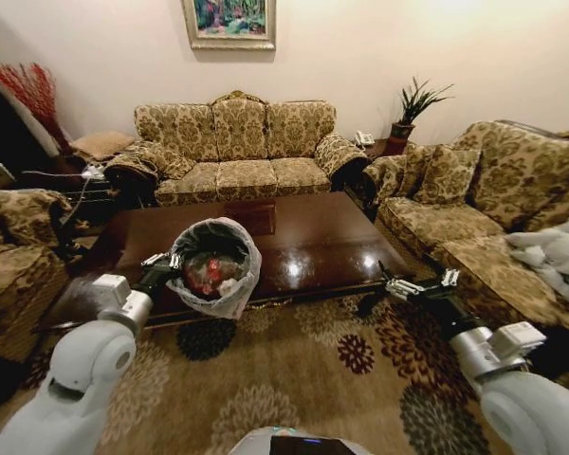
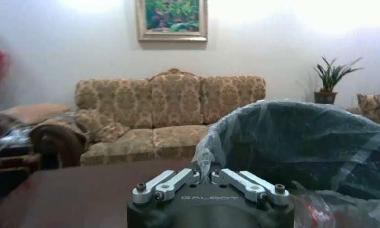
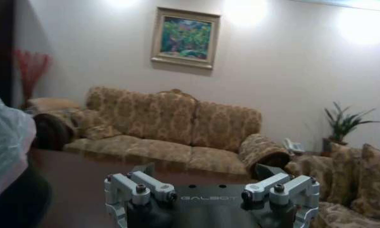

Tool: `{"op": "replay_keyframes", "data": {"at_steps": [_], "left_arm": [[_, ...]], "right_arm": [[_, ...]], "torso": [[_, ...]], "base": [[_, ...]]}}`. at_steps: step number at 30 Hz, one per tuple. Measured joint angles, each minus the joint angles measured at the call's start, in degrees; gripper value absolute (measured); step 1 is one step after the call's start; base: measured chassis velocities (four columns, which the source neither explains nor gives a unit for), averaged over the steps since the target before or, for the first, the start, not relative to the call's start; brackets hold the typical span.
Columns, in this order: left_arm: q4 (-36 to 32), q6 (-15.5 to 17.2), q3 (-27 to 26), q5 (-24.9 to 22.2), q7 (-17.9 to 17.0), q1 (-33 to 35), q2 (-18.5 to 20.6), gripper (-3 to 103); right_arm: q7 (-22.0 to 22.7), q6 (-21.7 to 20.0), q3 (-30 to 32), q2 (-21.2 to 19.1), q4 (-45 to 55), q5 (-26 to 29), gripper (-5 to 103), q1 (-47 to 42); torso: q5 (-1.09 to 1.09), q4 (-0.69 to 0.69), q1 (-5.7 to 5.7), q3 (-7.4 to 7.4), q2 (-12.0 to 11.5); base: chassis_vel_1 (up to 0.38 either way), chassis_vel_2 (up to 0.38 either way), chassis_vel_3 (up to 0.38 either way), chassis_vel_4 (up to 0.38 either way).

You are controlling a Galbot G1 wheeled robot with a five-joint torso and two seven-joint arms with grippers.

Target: Move to the front of the table and place the trash on the table into the trash bin.

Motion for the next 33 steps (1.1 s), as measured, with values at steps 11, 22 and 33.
{"op": "replay_keyframes", "data": {"at_steps": [11,22,33], "left_arm": [[-0.26,-1.39,0.80,1.36,0.26,1.55,-1.62,4],[0.91,-2.61,4.57,2.36,-0.45,-0.26,-0.33,4],[2.19,-2.96,5.65,2.14,-1.16,-0.82,0.84,4]], "right_arm": [[0.17,0.93,-2.00,0.89,-0.39,-1.19,100,-0.80],[0.10,1.44,-1.78,1.49,-1.10,-1.55,100,-0.48],[-0.12,1.01,-1.17,3.10,-1.03,-2.03,100,-0.40]], "torso": [[0.00,-0.03,-0.20,-0.19,-0.59],[0.00,-0.07,-0.26,-0.24,-0.57],[0.00,-0.01,-0.23,-0.22,-0.56]], "base": [[0.146,-0.014,-0.028,0.148],[0.015,0.046,0.053,0.019],[0.000,0.000,0.000,0.000]]}}
